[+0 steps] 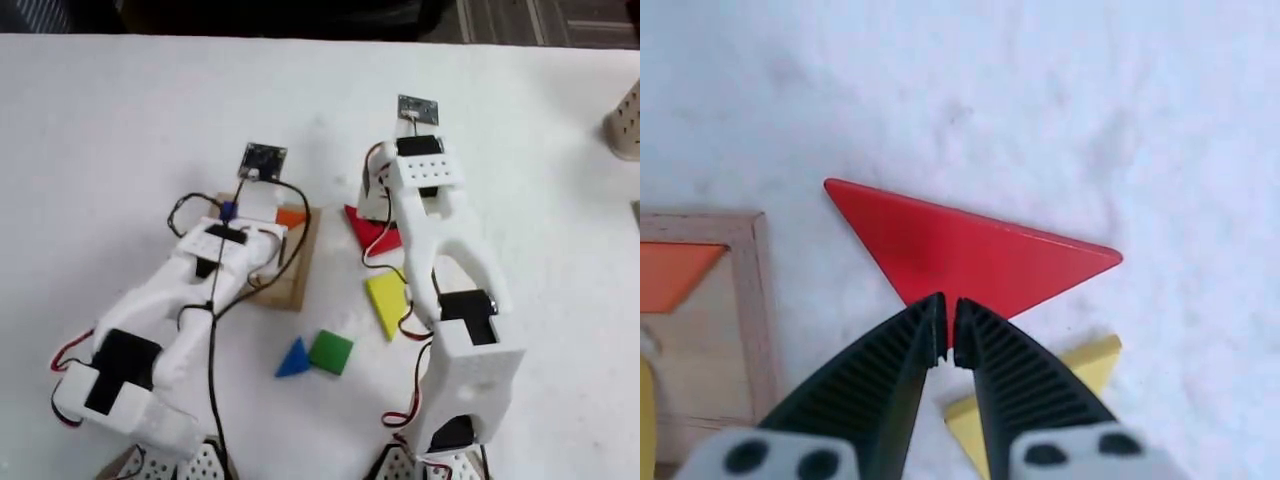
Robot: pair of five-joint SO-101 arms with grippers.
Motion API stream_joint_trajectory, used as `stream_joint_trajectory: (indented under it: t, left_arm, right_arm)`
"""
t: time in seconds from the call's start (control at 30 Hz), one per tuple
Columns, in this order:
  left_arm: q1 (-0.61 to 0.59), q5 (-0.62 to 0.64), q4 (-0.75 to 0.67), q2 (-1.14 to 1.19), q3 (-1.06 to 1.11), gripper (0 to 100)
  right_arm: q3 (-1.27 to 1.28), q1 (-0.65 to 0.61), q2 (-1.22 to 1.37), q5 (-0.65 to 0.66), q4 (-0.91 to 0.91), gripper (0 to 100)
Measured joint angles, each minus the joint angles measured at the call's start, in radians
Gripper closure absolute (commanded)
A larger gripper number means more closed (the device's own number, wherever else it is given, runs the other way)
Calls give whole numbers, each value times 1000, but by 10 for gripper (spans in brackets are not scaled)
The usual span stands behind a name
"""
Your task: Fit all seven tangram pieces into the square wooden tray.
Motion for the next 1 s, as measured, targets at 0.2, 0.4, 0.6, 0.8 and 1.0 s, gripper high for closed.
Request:
stream_joint_trajectory:
  t: [0.2, 0.4, 0.6, 0.8, 1.0]
  left_arm:
    - [-55, -49, 86, -114, 18, 977]
    - [-75, -198, 98, -133, 46, 978]
    - [-83, -199, 249, 35, -129, 978]
    - [-135, -140, 327, 160, -301, 978]
    - [-137, -123, 325, 172, -316, 978]
  right_arm:
    - [0, 0, 0, 0, 0, 981]
    - [0, 0, 0, 0, 0, 981]
    - [0, 0, 0, 0, 0, 981]
    - [0, 0, 0, 0, 0, 981]
    - [0, 0, 0, 0, 0, 981]
